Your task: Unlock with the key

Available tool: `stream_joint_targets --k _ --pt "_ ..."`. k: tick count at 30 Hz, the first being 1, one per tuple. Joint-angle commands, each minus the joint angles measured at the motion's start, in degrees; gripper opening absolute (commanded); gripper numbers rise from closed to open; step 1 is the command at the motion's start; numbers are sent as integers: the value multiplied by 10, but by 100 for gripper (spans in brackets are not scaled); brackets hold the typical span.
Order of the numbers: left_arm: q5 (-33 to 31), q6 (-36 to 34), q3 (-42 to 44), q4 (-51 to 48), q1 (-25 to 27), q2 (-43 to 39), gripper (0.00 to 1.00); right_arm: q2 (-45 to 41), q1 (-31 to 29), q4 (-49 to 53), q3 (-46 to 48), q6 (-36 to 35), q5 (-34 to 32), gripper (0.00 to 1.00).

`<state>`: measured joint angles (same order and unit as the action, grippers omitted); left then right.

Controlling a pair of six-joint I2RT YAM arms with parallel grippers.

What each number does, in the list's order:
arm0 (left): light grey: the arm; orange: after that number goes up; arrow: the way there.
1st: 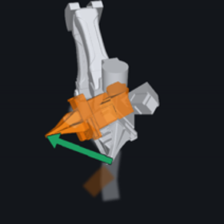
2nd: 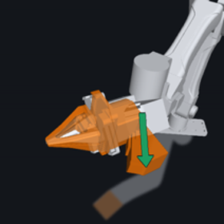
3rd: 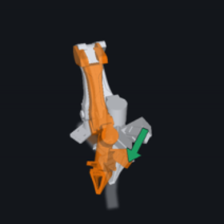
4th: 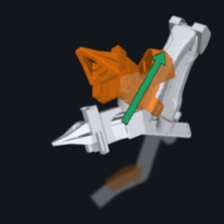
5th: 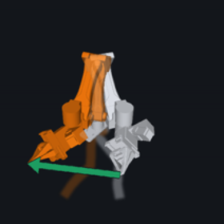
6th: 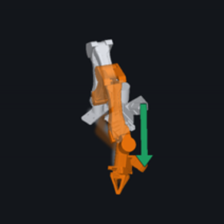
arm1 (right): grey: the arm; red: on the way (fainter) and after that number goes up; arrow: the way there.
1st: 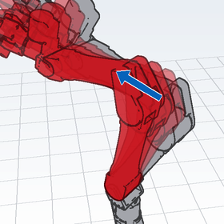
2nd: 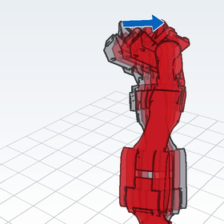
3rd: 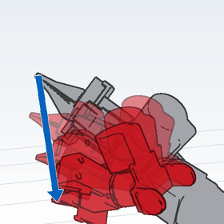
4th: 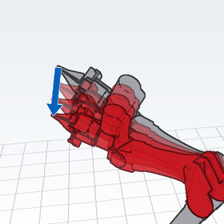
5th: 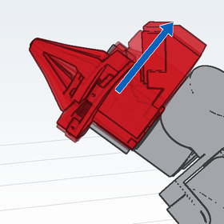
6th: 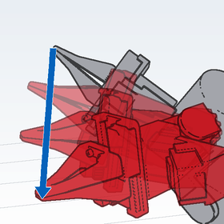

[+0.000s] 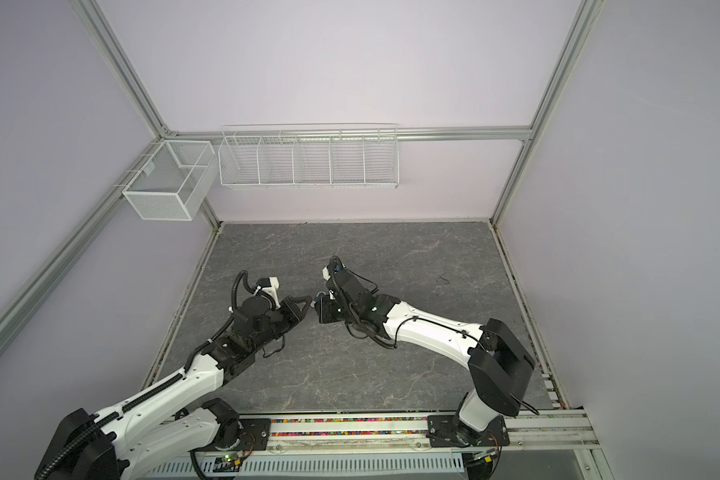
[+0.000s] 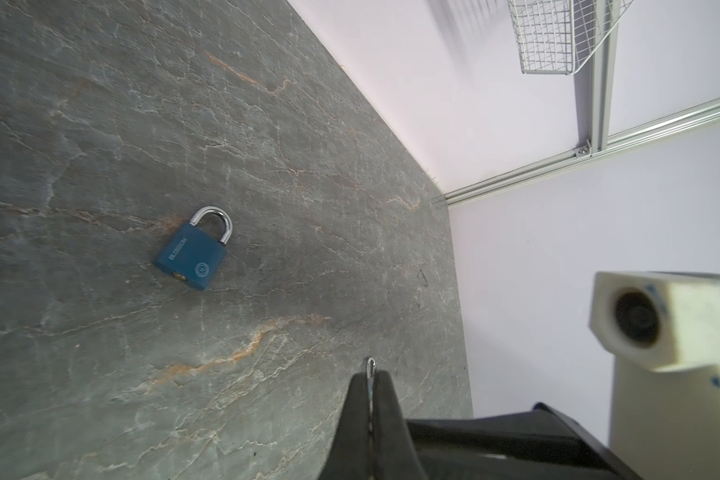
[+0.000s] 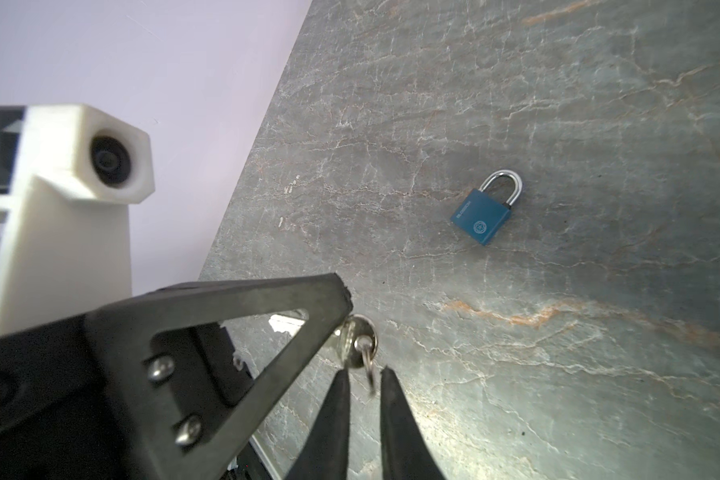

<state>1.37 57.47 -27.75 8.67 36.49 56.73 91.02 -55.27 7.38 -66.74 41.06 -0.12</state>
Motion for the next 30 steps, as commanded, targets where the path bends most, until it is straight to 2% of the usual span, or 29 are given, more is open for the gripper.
stream_joint_targets --k 1,4,6,8,14,18,22,30 --pt "-14 -65 -18 -16 0 -22 0 -39 8 43 -1 -22 -15 21" --pt "16 -150 -48 -60 -6 -36 0 -67 22 74 6 -45 -20 28" --pt "46 -201 -74 -95 -14 -35 0 -86 33 74 17 -68 7 29" --pt "91 -243 -93 -111 -26 -29 0 -106 42 63 31 -103 43 32" --pt "211 -302 -138 -111 -54 9 0 -163 71 25 63 -171 183 45" --pt "272 -338 -168 -112 -54 36 0 -174 100 -5 78 -177 268 45" --pt "317 -352 -182 -96 -54 43 0 -173 120 -34 85 -179 323 44" --pt "354 -359 -188 -96 -54 40 0 -154 129 -69 86 -171 354 38"
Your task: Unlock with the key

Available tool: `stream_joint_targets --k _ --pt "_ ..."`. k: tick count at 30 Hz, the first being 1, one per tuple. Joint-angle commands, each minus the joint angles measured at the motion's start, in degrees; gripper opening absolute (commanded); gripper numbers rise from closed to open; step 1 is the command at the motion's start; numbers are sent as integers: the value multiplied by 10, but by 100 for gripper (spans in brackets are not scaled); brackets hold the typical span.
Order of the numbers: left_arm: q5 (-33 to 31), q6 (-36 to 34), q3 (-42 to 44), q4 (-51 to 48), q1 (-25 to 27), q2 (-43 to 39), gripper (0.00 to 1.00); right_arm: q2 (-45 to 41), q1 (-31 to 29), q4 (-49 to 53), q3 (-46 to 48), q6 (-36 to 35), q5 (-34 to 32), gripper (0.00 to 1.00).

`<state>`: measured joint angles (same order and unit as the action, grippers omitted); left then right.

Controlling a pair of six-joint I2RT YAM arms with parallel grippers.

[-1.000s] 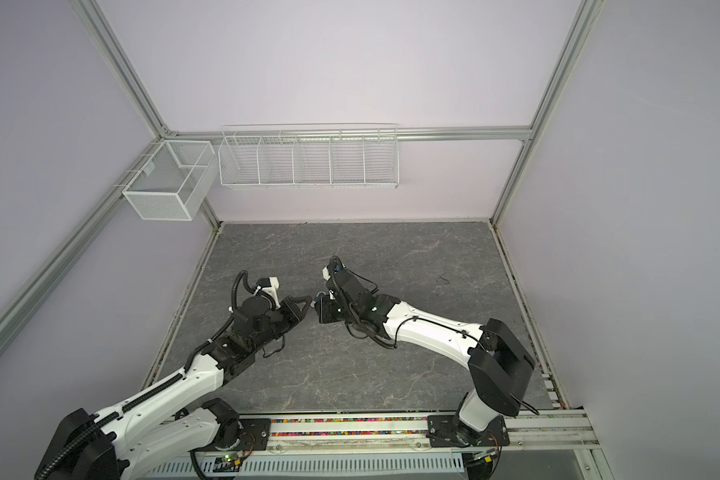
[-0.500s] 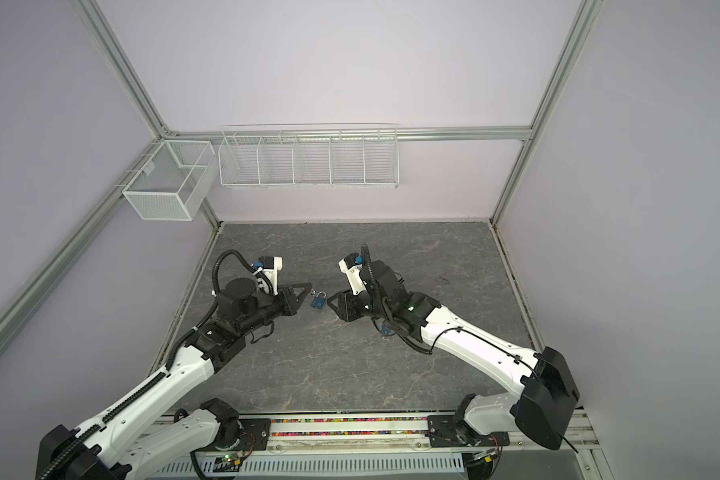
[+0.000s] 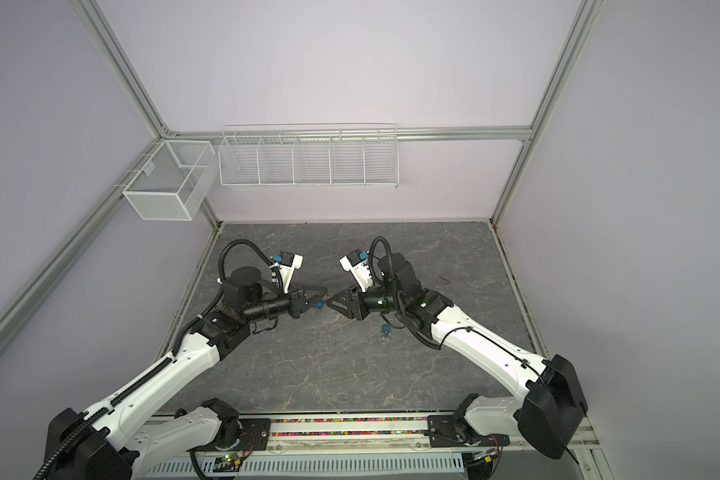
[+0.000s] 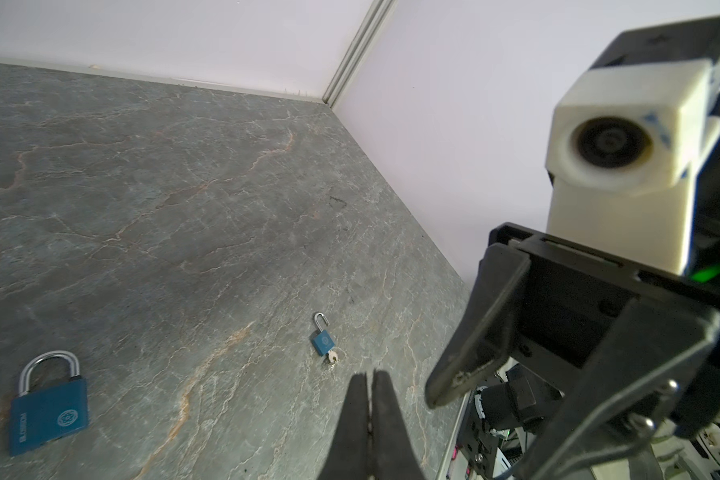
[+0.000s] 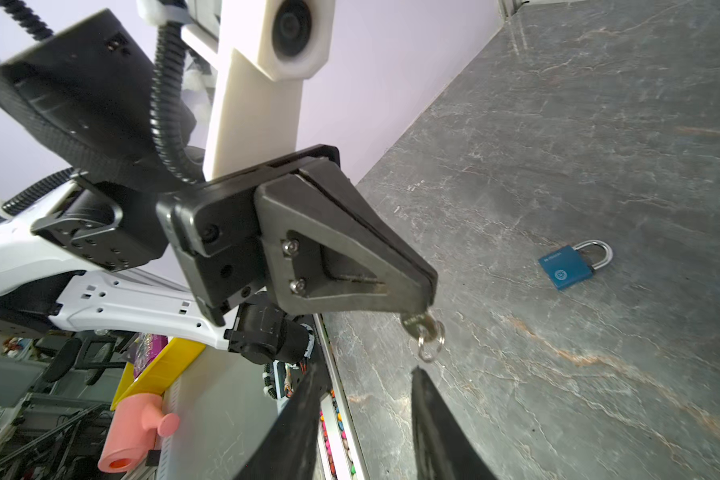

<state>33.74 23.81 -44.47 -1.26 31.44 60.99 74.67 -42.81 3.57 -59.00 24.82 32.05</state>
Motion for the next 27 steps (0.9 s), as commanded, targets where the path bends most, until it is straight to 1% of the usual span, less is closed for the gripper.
stream_joint_targets --k 1,6,16,25,27 --pt "30 -23 -22 2 -3 -4 0 11 5 -31 8 -8 32 37" --pt "38 -23 -25 1 -3 -12 0 20 10 -32 10 -11 29 37" --pt "52 -28 -30 2 -3 -17 0 39 17 -56 10 -2 51 36" --pt "69 -43 -46 -1 -3 -22 0 44 18 -76 10 4 83 26" --pt "74 -43 -47 3 -3 -19 0 44 18 -79 11 4 88 25"
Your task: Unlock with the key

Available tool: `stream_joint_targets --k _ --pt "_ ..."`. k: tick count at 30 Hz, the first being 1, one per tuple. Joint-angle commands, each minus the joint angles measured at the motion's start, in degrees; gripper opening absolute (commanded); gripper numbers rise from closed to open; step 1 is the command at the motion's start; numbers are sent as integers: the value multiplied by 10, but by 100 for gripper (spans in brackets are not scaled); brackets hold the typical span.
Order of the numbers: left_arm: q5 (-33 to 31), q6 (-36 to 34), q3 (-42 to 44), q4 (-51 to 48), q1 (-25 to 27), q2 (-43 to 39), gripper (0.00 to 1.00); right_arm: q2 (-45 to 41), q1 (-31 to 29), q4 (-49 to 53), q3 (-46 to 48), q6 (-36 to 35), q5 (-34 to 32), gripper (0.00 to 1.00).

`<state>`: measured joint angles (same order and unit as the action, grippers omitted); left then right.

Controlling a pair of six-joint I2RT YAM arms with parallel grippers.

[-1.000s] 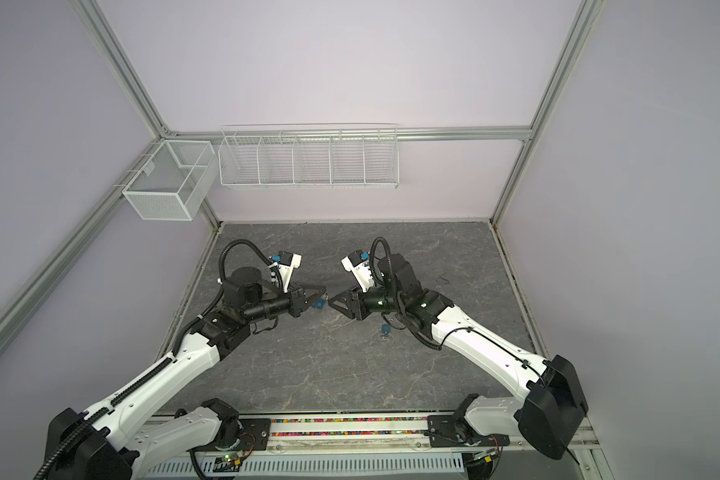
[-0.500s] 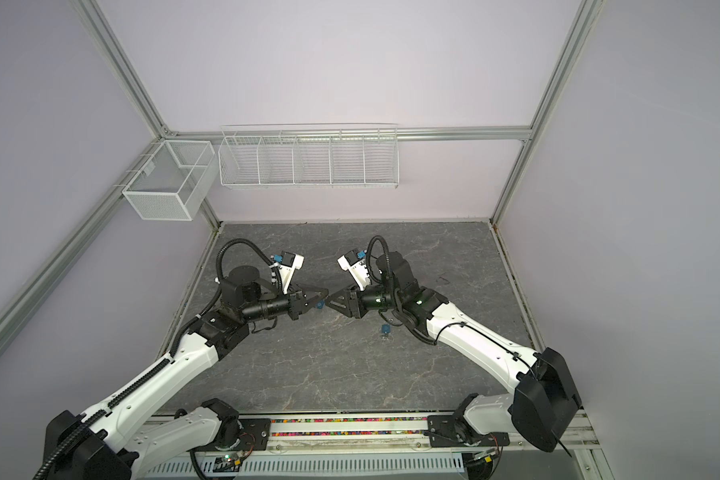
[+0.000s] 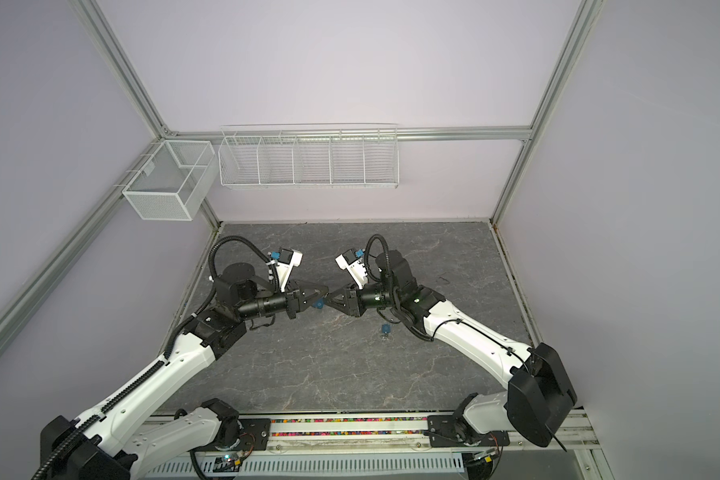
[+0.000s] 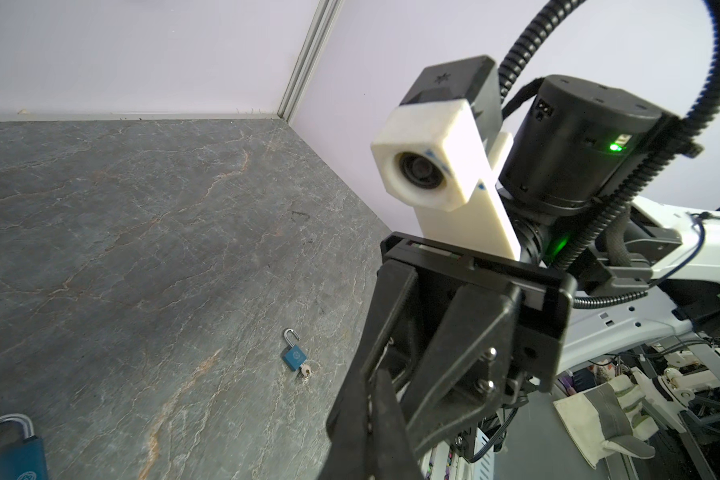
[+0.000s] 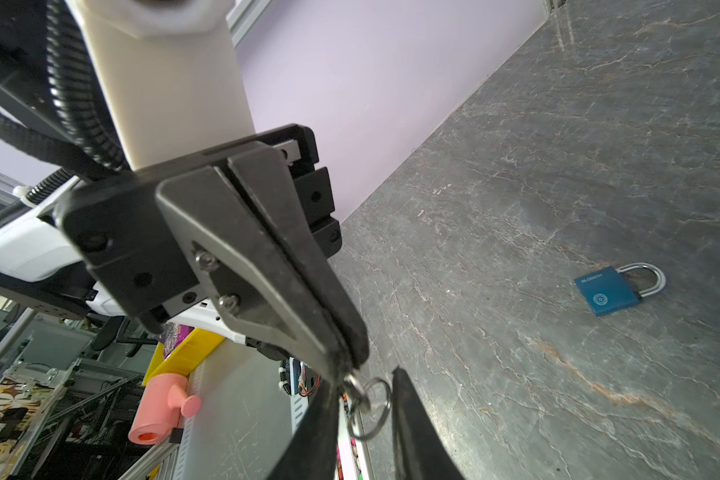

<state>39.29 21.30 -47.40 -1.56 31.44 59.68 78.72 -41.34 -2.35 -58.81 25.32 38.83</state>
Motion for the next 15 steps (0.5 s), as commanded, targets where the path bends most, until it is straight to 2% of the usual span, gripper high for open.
stream_joint_targets --k 1,6,11,12,15 --pt "24 -17 -18 8 -3 -4 0 2 3 -24 10 0 22 25" --pt "33 -16 -16 9 -3 -3 0 1 3 -37 11 6 31 22" --pt "35 -18 -15 8 -3 -9 0 2 4 -35 12 5 26 12" --pt "35 -19 -15 8 -3 -8 0 2 4 -36 13 6 25 7" --pt "34 -19 -16 6 -3 -8 0 3 3 -45 15 14 29 6"
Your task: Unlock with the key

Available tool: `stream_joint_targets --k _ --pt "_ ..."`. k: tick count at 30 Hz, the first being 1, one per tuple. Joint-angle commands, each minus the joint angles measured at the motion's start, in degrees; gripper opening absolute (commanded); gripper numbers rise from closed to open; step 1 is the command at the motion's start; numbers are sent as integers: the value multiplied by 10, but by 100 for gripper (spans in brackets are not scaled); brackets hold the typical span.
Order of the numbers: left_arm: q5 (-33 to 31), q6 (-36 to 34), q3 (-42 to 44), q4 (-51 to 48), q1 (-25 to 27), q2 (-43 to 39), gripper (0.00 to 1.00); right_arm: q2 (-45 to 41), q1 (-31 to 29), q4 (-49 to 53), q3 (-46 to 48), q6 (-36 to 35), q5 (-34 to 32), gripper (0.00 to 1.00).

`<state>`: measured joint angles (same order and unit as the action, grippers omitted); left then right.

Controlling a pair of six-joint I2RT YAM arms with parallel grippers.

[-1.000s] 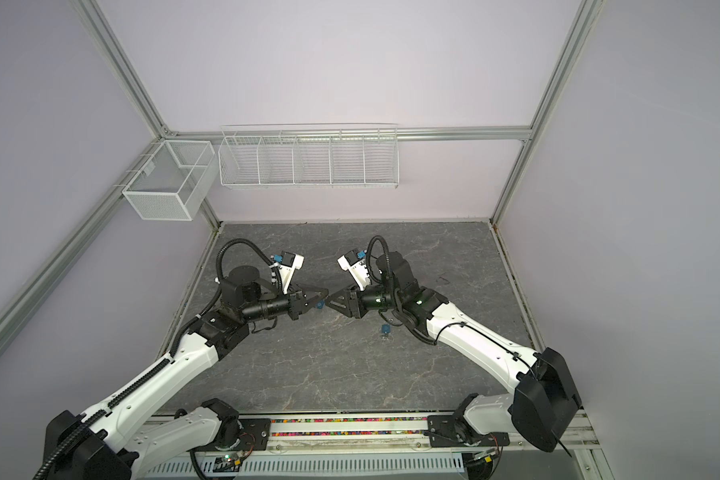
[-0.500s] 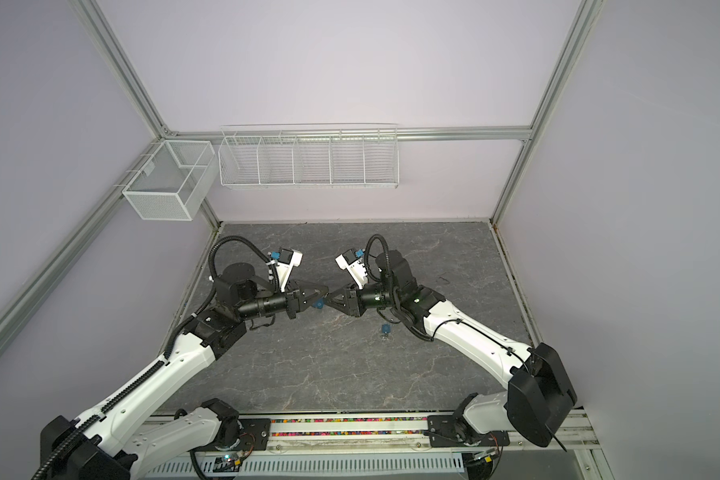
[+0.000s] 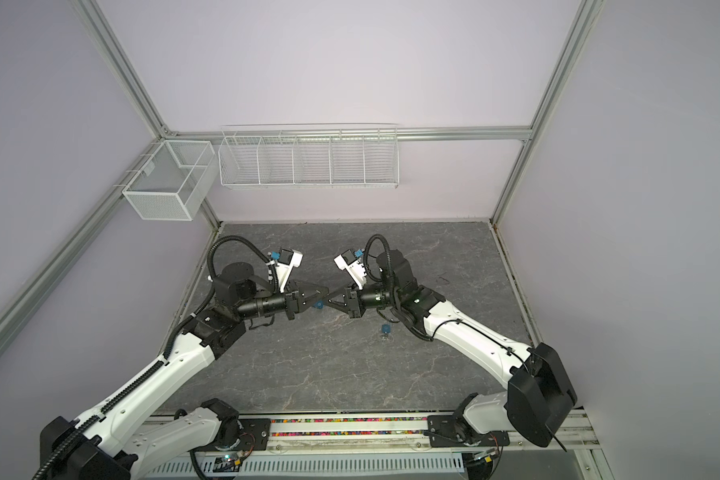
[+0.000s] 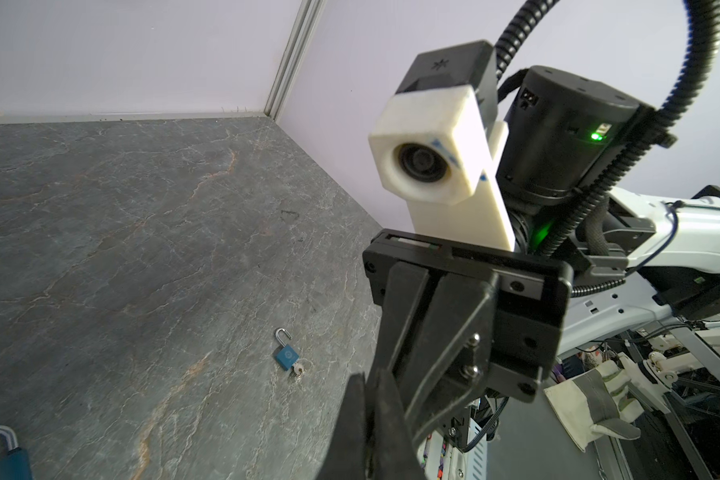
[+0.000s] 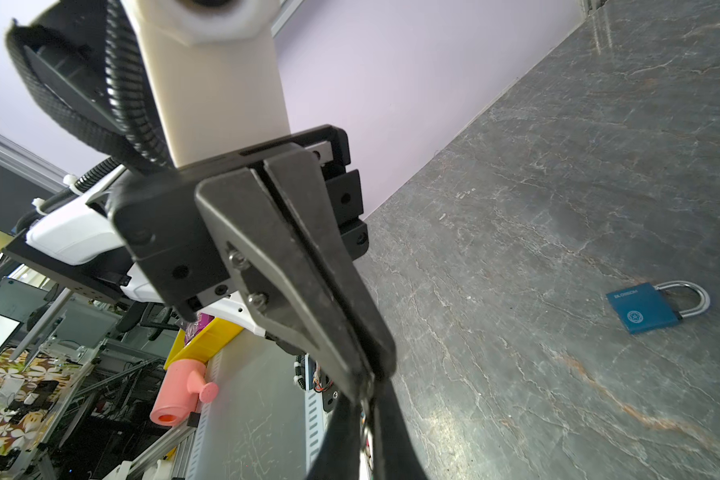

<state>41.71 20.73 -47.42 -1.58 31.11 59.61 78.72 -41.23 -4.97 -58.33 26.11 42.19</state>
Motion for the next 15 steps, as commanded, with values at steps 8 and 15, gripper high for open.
stream_joint_targets --k 8,15 --pt "-40 35 2 45 0 -20 35 -6 3 -95 40 73 -15 6" --pt "-106 136 56 148 1 -37 37 -2 2 -211 76 165 -49 6"
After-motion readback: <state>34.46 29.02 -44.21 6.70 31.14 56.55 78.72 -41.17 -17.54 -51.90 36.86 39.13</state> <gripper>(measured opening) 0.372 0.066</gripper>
